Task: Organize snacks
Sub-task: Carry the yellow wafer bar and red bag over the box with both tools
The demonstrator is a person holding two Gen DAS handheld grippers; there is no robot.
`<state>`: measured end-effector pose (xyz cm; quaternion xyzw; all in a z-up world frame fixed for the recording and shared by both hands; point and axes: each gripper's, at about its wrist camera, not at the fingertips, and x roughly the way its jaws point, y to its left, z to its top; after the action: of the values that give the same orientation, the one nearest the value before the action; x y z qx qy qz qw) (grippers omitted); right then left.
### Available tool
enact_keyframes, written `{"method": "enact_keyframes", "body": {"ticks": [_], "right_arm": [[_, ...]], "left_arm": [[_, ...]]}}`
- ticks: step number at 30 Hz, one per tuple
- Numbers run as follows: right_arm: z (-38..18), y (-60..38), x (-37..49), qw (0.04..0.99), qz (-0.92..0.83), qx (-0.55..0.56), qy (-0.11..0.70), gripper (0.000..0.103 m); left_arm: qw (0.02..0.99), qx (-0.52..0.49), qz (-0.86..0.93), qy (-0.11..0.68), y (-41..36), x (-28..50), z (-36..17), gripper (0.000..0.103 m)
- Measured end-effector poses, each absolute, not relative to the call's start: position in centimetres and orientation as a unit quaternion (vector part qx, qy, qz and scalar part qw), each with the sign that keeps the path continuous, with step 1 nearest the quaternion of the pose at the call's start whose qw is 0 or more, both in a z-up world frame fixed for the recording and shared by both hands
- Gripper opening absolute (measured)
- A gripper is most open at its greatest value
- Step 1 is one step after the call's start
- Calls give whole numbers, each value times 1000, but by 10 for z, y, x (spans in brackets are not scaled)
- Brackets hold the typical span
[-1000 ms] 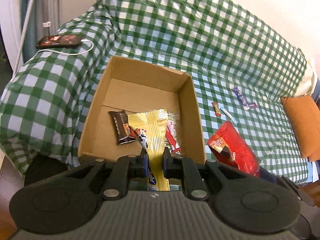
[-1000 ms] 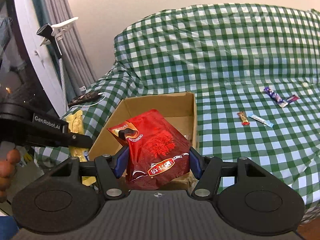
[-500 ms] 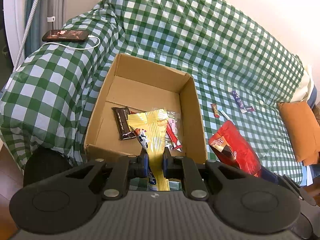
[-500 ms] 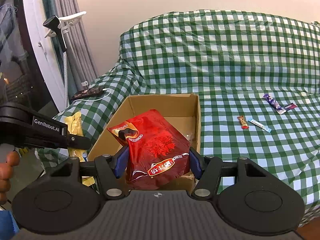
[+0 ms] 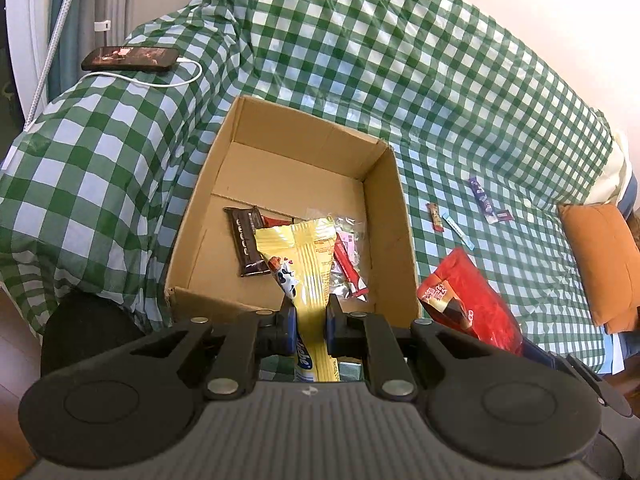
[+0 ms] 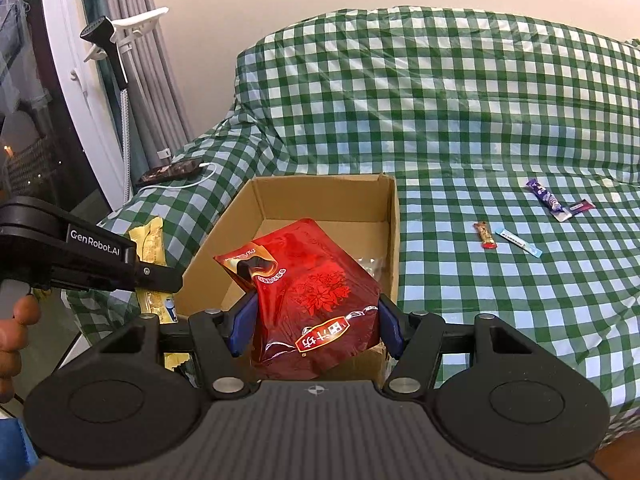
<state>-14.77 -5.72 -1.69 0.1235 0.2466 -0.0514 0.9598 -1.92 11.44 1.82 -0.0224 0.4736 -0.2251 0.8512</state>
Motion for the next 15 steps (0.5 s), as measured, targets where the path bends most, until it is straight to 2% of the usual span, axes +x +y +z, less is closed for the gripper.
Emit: {"method": "enact_keyframes", "body": {"ticks": [15], "right_arm": [[-25,-59,-119,951,-46,118,282,64]], "left_arm": [[843,-24,-201,498,112,12,-3,14]]}}
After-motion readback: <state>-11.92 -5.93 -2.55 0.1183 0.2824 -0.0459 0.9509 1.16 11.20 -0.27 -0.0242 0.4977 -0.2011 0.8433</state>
